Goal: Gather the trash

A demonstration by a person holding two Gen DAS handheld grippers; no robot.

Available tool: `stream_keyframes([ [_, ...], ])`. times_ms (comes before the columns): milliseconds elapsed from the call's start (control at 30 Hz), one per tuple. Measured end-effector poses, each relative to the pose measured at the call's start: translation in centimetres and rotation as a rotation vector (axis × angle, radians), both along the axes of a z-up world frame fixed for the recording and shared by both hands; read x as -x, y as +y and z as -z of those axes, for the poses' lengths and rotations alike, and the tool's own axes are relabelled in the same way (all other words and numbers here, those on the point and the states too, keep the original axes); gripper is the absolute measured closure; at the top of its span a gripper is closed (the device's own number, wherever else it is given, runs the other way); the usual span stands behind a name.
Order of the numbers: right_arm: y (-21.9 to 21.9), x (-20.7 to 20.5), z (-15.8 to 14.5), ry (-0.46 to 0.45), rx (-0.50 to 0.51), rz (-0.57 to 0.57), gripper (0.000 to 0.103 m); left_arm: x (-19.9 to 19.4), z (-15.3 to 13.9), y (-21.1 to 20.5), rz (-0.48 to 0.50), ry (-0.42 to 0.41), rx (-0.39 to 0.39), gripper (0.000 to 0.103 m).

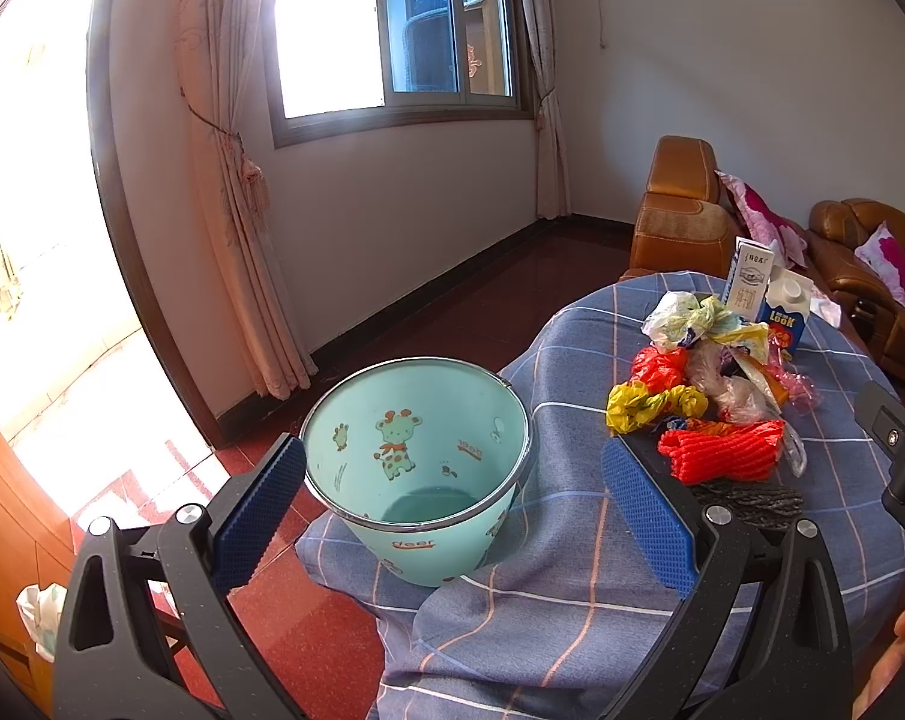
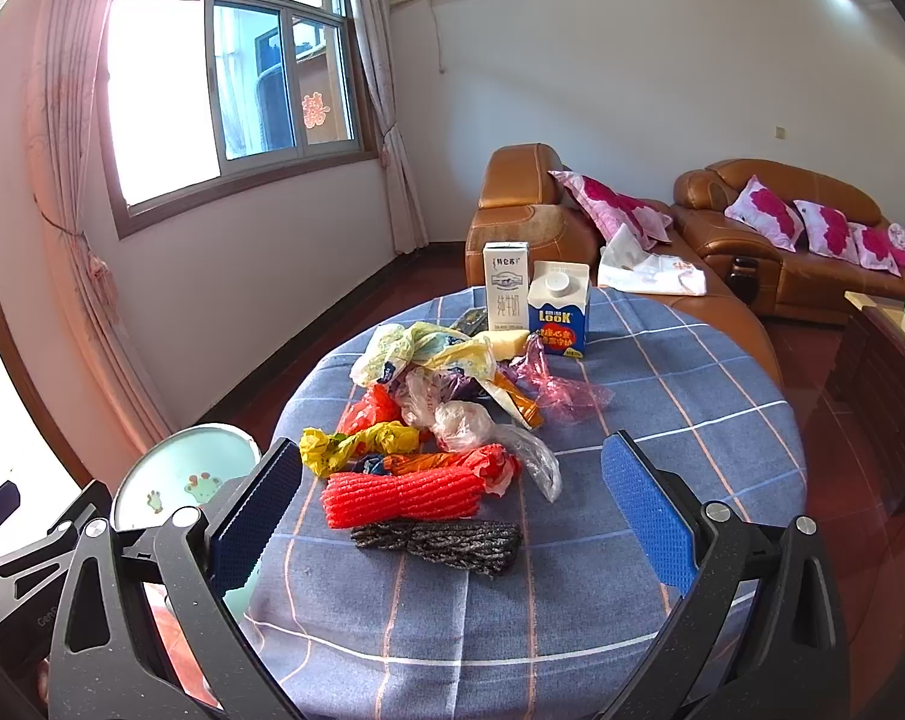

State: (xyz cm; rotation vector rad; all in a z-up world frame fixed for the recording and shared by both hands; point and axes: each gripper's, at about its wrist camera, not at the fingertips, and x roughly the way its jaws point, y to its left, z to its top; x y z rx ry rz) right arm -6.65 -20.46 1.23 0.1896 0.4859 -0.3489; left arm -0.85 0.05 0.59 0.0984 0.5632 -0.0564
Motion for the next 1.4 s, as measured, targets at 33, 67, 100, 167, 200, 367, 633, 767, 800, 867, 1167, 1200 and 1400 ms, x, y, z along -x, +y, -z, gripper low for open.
stream_keyframes([
  [33,0.0,0.0,0.1,0.000,-0.001,0.000,0.005,0.0,0.0,0.0,0.000,0.000,0.000,0.006],
  [67,0.0,0.1,0.1,0.000,-0.001,-0.001,0.005,0.0,0.0,0.0,0.000,0.000,0.001,0.006],
  [100,0.0,0.1,0.1,0.000,0.000,-0.001,0.005,0.0,0.0,0.0,0.001,0.000,0.001,0.006],
  [167,0.1,0.0,0.1,0.000,0.002,-0.001,0.005,0.0,0.0,0.0,0.001,0.000,-0.001,0.006],
  [200,0.0,0.0,0.1,0.001,0.001,-0.001,0.005,0.0,0.0,0.1,0.001,0.001,0.000,0.006],
  [367,0.0,0.1,0.2,0.002,-0.005,0.000,0.005,0.0,0.0,0.1,0.000,0.000,0.000,0.006],
  [633,-0.1,0.0,0.5,0.005,-0.008,0.002,0.005,0.1,0.2,0.1,0.001,0.005,0.000,0.006],
  [767,-0.2,-0.3,0.9,0.011,-0.012,0.001,0.005,0.0,0.5,0.0,0.001,0.015,-0.002,0.006],
  [800,-0.2,-0.4,1.0,0.014,-0.014,-0.001,0.005,-0.2,0.6,0.1,0.000,0.019,-0.001,0.006],
  [867,-0.3,-0.5,1.2,0.019,-0.016,-0.002,0.005,-0.4,0.9,0.1,0.000,0.028,0.002,0.006],
  [1167,-1.6,-1.4,2.9,0.042,-0.005,-0.002,0.005,-1.7,3.2,-0.3,0.023,0.082,-0.014,0.006],
  [1200,-2.0,-1.4,3.4,0.048,0.000,0.001,0.005,-2.0,3.7,-0.4,0.025,0.091,-0.024,0.006],
  [1400,-4.5,-2.8,6.6,0.130,0.002,-0.016,0.005,-4.0,7.2,0.1,0.021,0.183,-0.041,0.006],
])
